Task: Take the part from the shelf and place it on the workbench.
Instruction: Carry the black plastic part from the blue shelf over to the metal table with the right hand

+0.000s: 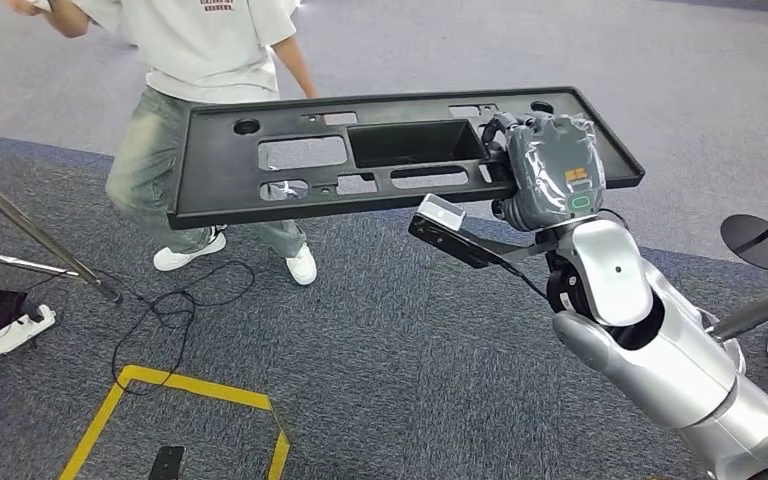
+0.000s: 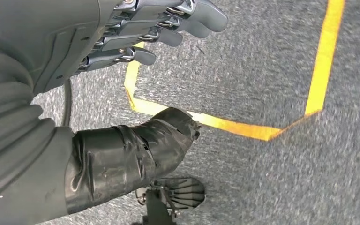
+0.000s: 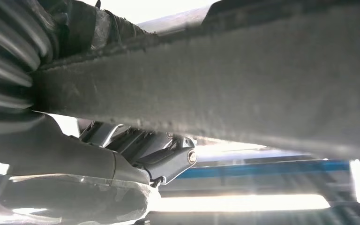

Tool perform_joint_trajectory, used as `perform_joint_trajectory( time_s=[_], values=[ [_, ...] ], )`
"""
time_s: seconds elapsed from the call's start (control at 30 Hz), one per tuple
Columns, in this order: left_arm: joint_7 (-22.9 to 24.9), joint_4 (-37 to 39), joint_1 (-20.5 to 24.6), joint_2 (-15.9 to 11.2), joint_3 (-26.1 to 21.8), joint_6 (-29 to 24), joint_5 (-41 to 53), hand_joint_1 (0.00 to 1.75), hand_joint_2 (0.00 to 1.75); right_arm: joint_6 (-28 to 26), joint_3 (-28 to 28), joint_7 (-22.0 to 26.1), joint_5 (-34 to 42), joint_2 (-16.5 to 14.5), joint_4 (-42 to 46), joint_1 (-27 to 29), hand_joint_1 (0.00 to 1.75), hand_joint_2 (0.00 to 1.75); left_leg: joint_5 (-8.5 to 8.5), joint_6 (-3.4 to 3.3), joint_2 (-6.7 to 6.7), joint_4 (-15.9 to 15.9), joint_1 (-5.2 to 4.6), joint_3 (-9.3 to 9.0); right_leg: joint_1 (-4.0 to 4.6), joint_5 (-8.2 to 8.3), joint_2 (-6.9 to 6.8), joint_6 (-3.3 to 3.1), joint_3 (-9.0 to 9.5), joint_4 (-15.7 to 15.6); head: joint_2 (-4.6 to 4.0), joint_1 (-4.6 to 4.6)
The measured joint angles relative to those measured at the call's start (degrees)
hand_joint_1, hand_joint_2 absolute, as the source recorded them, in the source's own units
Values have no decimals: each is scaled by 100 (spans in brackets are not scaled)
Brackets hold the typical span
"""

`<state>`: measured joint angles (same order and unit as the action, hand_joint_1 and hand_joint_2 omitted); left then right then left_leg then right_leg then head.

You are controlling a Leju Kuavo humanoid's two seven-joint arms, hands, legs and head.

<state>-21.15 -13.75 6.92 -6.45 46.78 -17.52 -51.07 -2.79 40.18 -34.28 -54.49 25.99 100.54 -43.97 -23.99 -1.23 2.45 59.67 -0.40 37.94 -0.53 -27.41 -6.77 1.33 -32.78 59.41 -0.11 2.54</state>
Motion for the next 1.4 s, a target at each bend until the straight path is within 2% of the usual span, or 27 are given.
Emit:
perform_joint_trajectory(
  time_s=[0.03,0.1,0.17,0.2,0.23,0.27,0.3,0.33,0.4,0.47,0.53,0.6,0.67,0.73,0.77,0.8,0.83,0.9,0.97,1.03,1.07,1.13,1.2,1.27,1.3,1.33,1.4],
  values=[
    [8,0,-4,-5,2,-1,-1,0,175,-3,0,13,-1,-9,0,-3,175,175,3,-36,-68,-19,6,-15,-15,-26,0,34,13,2,0,-2],
    [39,0,-5,-15,6,-1,5,0,175,-11,-1,43,-8,-31,-1,-13,175,175,13,-118,-196,-63,27,-57,-43,-177,236,72,-56,211,0,-10],
    [81,0,15,-17,18,-1,18,0,175,-21,-1,64,-17,-39,-9,-21,175,175,10,-185,-328,-77,37,-81,-50,-484,556,63,-382,866,0,-29],
    [98,0,23,-17,24,-2,26,0,175,-24,-1,68,-20,-39,-16,-23,175,175,5,-202,-403,-74,32,-85,-45,-618,621,58,-605,1260,0,-37],
    [110,0,24,-17,30,-4,36,0,175,-25,0,70,-20,-39,-25,-19,175,175,-2,-210,-488,-69,27,-92,-42,-667,650,57,-788,1546,0,-41],
    [116,0,20,-17,34,-8,44,0,175,-25,0,72,-24,-39,-32,-16,175,175,-10,-214,-574,-62,22,-103,-41,-602,664,54,-884,1638,0,-40],
    [121,0,16,-17,36,-11,53,0,175,-26,0,73,-33,-39,-37,-15,175,175,-22,-213,-664,-52,20,-119,-42,-428,683,46,-877,1513,0,-40],
    [126,0,13,-17,37,-14,60,0,175,-26,0,75,-45,-39,-39,-14,175,175,-40,-205,-753,-36,22,-137,-47,-172,746,33,-767,1182,0,-41],
    [151,0,20,-16,44,-22,71,0,175,-29,-1,75,-72,-43,-39,-15,175,175,-82,-172,-918,15,31,-133,-76,186,1050,6,-481,453,0,-33],
    [185,0,25,-15,54,-26,76,0,175,-32,0,74,-87,-48,-40,-14,175,175,-88,-112,-1063,39,66,-73,-79,224,1235,-3,-340,131,0,-29],
    [223,0,2,-20,64,-3,77,0,175,-39,1,77,-99,-75,-44,-15,175,175,-69,-39,-1175,17,103,-32,-66,218,1114,-33,-291,50,0,-35],
    [276,-1,-16,-28,73,40,83,0,175,-54,0,85,-113,-118,-51,-19,175,175,-151,23,-921,163,89,44,-73,237,951,-104,-210,-47,0,-22],
    [317,-2,4,-41,80,65,92,0,175,-86,0,93,-126,-144,-58,-28,175,175,-402,79,-498,713,81,333,-58,233,775,-160,-143,-99,0,-3],
    [334,-2,18,-49,85,69,99,0,175,-112,1,101,-136,-173,-72,-35,175,175,-606,125,-349,1354,110,706,-41,205,598,-175,-119,-101,0,3],
    [338,-2,13,-49,86,70,101,0,175,-114,2,108,-143,-191,-81,-34,175,175,-586,142,-325,1469,126,792,-39,188,514,-172,-107,-100,0,5],
    [340,-2,5,-48,87,71,102,0,175,-115,2,117,-150,-210,-88,-34,175,175,-475,156,-306,1384,141,771,-40,169,434,-162,-93,-98,0,5],
    [345,-2,-2,-51,87,72,103,0,175,-115,2,125,-157,-224,-92,-35,175,175,-287,166,-261,1085,152,630,-40,147,358,-147,-73,-92,0,5],
    [363,-2,-3,-56,90,86,108,0,175,-115,2,136,-179,-238,-94,-47,175,175,3,156,-43,338,130,254,-26,90,221,-90,-32,-72,0,2],
    [387,-2,1,-60,98,109,115,0,175,-111,1,134,-210,-243,-97,-73,175,175,55,80,66,-5,73,71,-2,38,113,-20,3,-63,0,-14],
    [397,-2,-5,-61,108,125,117,0,175,-98,1,133,-243,-254,-98,-91,175,175,32,-12,-42,-8,44,55,1,-2,21,42,49,-73,0,-25],
    [396,-2,-11,-62,114,131,118,0,175,-90,1,129,-256,-261,-97,-94,175,175,29,-43,-100,-18,48,36,-16,-42,31,74,66,-51,0,-30],
    [394,-2,-11,-68,126,137,120,0,175,-69,0,116,-284,-273,-94,-109,175,175,26,-106,-221,-42,67,-5,-45,-234,236,114,-47,235,0,-50],
    [393,-2,1,-78,138,139,123,0,175,-43,-1,95,-296,-273,-92,-133,175,175,18,-154,-334,-45,64,-19,-40,-526,515,102,-428,929,0,-80],
    [393,-2,9,-84,151,139,130,0,175,-25,-1,77,-296,-272,-92,-133,175,175,10,-181,-479,-41,44,-30,-14,-609,614,64,-797,1486,0,-96],
    [393,-2,10,-85,160,139,134,0,175,-20,-1,74,-295,-272,-92,-126,175,175,5,-188,-563,-39,33,-40,-4,-499,636,39,-855,1493,0,-98],
    [393,-2,9,-85,169,139,136,0,175,-16,-1,73,-295,-272,-92,-123,175,175,1,-191,-653,-37,26,-54,4,-291,675,8,-806,1277,0,-97],
    [393,-2,11,-84,185,139,140,0,175,-10,-1,73,-296,-273,-90,-133,175,175,-8,-182,-821,-23,18,-63,4,126,912,-58,-540,543,0,-94]
  ],
)
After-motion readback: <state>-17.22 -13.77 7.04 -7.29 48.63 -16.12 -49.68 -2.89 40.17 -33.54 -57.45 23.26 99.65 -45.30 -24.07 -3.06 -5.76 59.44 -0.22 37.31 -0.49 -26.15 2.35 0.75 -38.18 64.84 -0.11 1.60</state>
